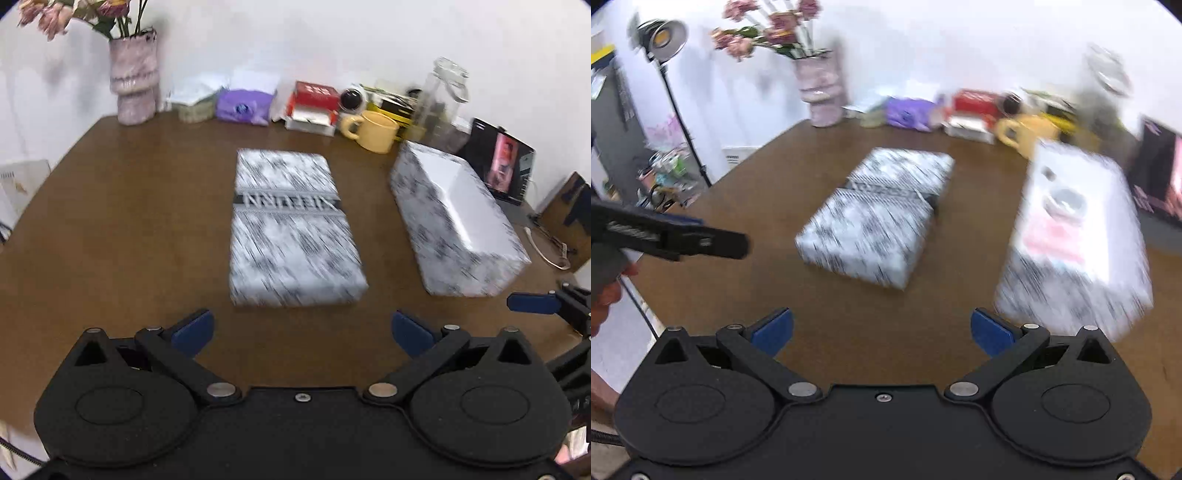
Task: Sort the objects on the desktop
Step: 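Move both grippers down onto the XIEFURN box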
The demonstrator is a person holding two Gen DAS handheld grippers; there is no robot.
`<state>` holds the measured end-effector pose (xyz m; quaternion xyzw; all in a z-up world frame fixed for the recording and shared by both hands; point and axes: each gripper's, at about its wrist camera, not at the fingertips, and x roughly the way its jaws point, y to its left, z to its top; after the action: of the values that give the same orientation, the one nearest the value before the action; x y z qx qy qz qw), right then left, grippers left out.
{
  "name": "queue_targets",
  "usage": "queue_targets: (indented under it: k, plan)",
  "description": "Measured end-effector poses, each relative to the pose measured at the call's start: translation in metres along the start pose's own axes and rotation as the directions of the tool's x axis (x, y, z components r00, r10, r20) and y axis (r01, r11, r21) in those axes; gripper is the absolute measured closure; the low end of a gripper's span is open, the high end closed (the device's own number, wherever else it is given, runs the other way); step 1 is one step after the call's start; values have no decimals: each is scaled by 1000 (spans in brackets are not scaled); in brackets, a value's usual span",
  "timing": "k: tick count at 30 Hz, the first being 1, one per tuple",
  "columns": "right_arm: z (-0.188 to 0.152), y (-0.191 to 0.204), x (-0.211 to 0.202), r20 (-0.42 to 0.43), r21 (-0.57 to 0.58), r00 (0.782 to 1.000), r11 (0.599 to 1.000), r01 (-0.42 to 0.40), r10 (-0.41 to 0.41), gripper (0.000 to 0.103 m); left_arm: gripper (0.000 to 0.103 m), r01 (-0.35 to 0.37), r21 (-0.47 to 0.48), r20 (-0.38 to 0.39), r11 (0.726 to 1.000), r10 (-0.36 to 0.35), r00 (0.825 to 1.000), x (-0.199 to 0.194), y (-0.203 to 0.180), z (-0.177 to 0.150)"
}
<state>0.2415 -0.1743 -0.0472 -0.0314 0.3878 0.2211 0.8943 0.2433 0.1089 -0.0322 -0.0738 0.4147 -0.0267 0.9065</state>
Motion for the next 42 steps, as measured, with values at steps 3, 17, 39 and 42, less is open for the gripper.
queue_targets:
  k: [3,17,39,42]
  plan:
    - [27,-5,41,-17,-23,1000,1000,-18,18,0,0,6,-9,-28,1000,-6,1000,37,5,35]
    - [67,-71,177,-212,69,976,997,-27,41,0,0,98,-56,-205,994,-107,973,199,-14,108]
    - [61,-97,214,-92,211,984,969,-130,152,0,0,126,-112,-284,986,-153,947,239,-17,97]
    - [60,-97,213,-86,217,985,968,-126,148,0,0,117,-119,-293,986,-148,945,242,-19,98]
